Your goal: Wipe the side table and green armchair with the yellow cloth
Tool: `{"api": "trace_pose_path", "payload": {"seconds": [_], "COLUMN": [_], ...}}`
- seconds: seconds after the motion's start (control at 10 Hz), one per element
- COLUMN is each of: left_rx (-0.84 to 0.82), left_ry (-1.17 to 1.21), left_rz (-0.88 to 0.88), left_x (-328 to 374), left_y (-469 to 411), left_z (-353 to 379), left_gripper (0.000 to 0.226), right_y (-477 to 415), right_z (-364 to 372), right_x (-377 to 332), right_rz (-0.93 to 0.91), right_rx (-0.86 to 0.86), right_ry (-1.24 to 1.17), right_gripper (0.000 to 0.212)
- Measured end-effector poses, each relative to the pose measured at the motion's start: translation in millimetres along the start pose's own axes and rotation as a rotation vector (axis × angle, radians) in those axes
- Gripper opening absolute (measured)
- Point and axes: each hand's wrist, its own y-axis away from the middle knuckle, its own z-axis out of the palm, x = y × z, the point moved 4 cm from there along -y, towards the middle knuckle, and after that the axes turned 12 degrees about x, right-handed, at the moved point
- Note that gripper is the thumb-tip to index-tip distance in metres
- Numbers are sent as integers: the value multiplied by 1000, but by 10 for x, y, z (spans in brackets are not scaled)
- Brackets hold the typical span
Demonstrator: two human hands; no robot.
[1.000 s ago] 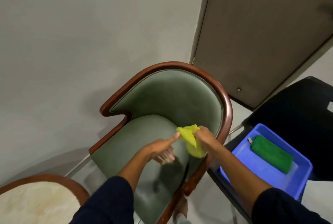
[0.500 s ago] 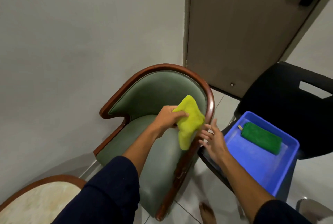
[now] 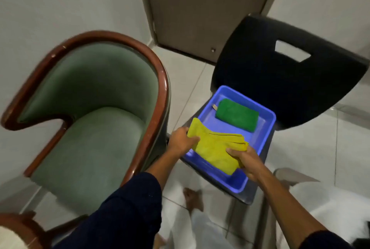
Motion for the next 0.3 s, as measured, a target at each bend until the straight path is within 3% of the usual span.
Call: {"api": "trace_pose_path", "payload": {"seconds": [0.1, 0.2, 0.3], "left_rx": [-50, -68, 26], "left_ry": [-79, -261, -515], "left_rz": [-3, 213, 661], "left_x": [-269, -271, -103], "left_y": [-90, -79, 38], "left_z": [556, 624, 322], "left_gripper": [48, 51, 57], "right_y": [-405, -498, -288], "right_z": [-115, -189, -299], "right_x": [411, 592, 580], "right_rz": [-13, 26, -72], "right_rx": [149, 210, 275], "right_ry": [214, 446, 970], "right_gripper": [35, 45, 54]}}
